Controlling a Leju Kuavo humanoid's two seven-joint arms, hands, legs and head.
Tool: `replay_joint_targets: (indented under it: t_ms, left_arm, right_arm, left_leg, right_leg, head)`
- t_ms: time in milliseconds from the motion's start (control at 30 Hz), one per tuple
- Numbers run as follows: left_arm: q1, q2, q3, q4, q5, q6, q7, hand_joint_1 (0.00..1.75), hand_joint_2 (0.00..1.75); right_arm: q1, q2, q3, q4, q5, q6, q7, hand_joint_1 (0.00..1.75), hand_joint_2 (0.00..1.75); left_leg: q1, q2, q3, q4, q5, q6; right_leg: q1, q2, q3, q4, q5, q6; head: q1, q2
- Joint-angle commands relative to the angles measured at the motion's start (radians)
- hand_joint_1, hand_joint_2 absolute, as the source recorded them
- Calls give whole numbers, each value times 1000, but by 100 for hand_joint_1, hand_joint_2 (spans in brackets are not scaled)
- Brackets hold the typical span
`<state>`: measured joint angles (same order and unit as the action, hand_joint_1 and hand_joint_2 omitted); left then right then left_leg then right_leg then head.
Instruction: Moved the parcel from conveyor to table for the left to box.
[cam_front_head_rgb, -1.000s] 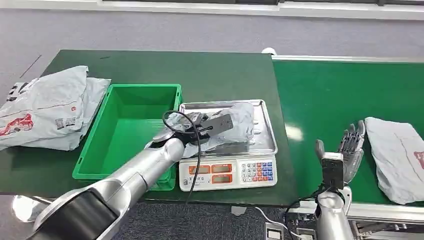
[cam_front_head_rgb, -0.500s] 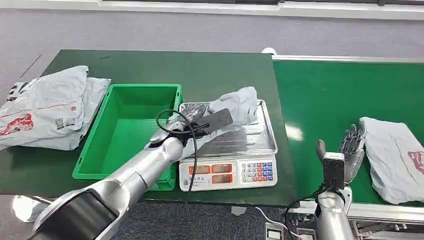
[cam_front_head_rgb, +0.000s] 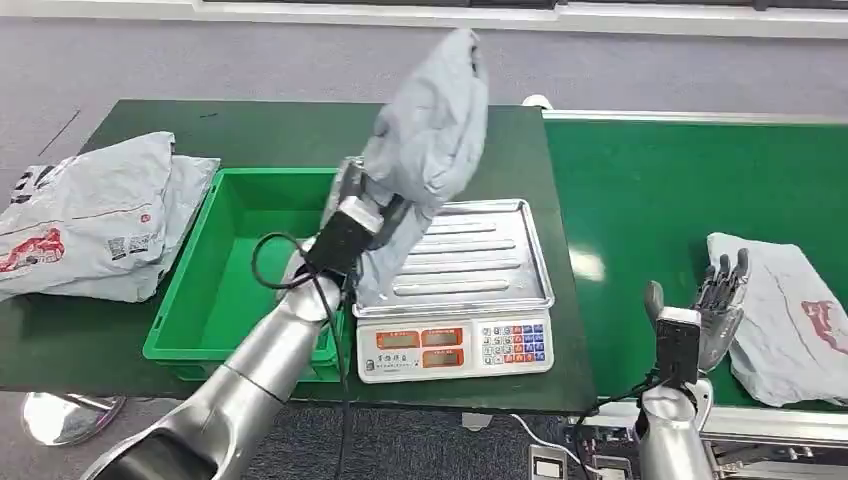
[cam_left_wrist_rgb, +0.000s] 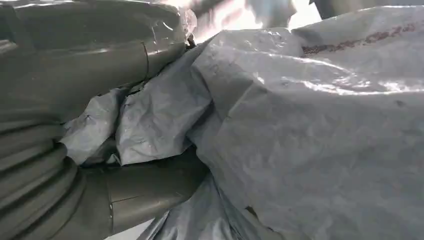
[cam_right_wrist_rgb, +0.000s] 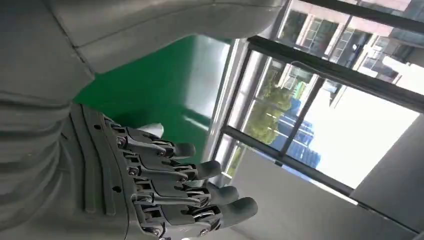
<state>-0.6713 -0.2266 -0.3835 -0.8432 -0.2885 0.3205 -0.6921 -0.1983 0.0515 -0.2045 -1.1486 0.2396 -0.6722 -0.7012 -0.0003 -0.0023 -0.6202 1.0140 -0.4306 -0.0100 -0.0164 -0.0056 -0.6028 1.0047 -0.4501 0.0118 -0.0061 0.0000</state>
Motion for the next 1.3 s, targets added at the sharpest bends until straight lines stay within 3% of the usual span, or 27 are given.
replay_joint_targets:
  t_ms: [33, 200, 267, 433, 567, 600, 633, 767, 833, 867, 900, 933, 1133, 1167, 1200, 1300]
  left_arm:
    - [113, 125, 136, -209, -241, 225, 150, 175, 175]
    - [118, 139, 158, -191, -256, 228, 150, 175, 175]
    - [113, 156, 206, -124, -431, 228, 356, 175, 175]
    - [129, 185, 321, -28, -545, 193, 523, 175, 175]
    - [124, 175, 384, 39, -679, 36, 648, 175, 175]
    - [94, 187, 334, 120, -757, -130, 710, 175, 175]
    - [58, 173, 317, 209, -788, -197, 705, 175, 175]
    - [-15, 135, 305, 366, -818, -220, 699, 175, 175]
    - [-37, 133, 317, 394, -817, -229, 724, 108, 175]
    - [-41, 135, 317, 399, -820, -241, 727, 26, 175]
    - [-42, 137, 317, 400, -820, -244, 727, 19, 175]
    - [-40, 138, 316, 393, -823, -234, 722, 0, 175]
    - [-35, 134, 325, 375, -820, -234, 709, 0, 175]
    - [-24, 123, 356, 341, -790, -161, 667, 0, 175]
    - [-19, 115, 375, 318, -768, -116, 636, 0, 0]
    - [24, 95, 432, 172, -684, 82, 513, 0, 0]
  right_arm:
    - [7, -19, 22, -10, 7, -16, 3, 0, 175]
    - [18, -18, 14, -22, 11, -8, 3, 0, 175]
    - [27, -8, -11, -35, 35, -7, 3, 0, 175]
    - [39, 16, -65, -58, 72, 19, 3, 0, 175]
    - [41, 44, -128, -76, 124, 53, 3, 0, 175]
    - [45, 47, -144, -79, 130, 58, 3, 0, 175]
    - [48, 49, -163, -79, 135, 65, 3, 0, 175]
    - [71, 56, -189, -101, 140, 68, 3, 0, 175]
    - [78, 59, -191, -106, 144, 64, 3, 0, 175]
    - [80, 60, -189, -106, 147, 60, 3, 0, 175]
    - [79, 61, -188, -105, 148, 60, 3, 0, 175]
    - [79, 62, -188, -104, 148, 60, 3, 0, 175]
    - [75, 62, -187, -100, 148, 57, 3, 0, 175]
    - [79, 64, -186, -107, 144, 58, 3, 0, 175]
    - [83, 66, -185, -110, 142, 58, 3, 0, 175]
    - [82, 76, -177, -116, 144, 62, 3, 0, 175]
  left_leg:
    - [1, 5, 5, -2, -1, -1]
    - [2, 3, 4, -2, -1, 0]
    - [1, 2, 4, -2, -1, 0]
    - [1, 3, 7, -4, -1, -1]
    - [1, 1, 5, -3, -1, -1]
    - [1, 2, 6, -3, 0, -1]
    - [2, 1, 6, -3, -1, -1]
    - [2, -6, 5, -3, 1, 0]
    - [2, -5, 2, -1, 0, 0]
    - [3, -6, 3, 0, 0, 0]
    - [2, -4, 2, 0, 0, 0]
    - [1, -3, 1, 0, 0, 0]
    - [1, -2, 3, -1, -1, -1]
    - [1, -2, 1, 0, -1, 0]
    - [1, -2, 2, 0, -1, 0]
    - [2, -3, 3, -1, -1, 0]
  right_leg:
    - [1, 5, 3, -2, 0, -2]
    - [2, 2, 4, -2, -1, -1]
    - [2, 2, 5, -3, -1, -1]
    - [1, 3, 6, -4, -1, -2]
    - [1, 1, 5, -2, -1, -2]
    - [1, 2, 5, -3, -1, -2]
    - [2, 2, 6, -3, -1, -2]
    - [2, -7, 8, -4, -2, -1]
    - [2, -6, 5, -2, -3, -1]
    - [3, -6, 6, -3, -3, -1]
    - [1, -4, 3, -2, -3, -1]
    - [1, -3, 2, -1, -2, 0]
    - [1, -2, 4, -2, -2, -1]
    - [1, -2, 2, -1, -2, -1]
    - [1, -1, 3, -1, -2, -1]
    - [2, -2, 4, -2, -2, -1]
  head:
    - [0, 0]
    - [0, 0]
    - [0, 0]
    - [0, 0]
    - [0, 0]
    - [0, 0]
    - [0, 0]
    - [0, 0]
    - [0, 0]
    - [0, 0]
    - [0, 0]
    - [0, 0]
    - [0, 0]
    - [0, 0]
    - [0, 0]
    - [0, 0]
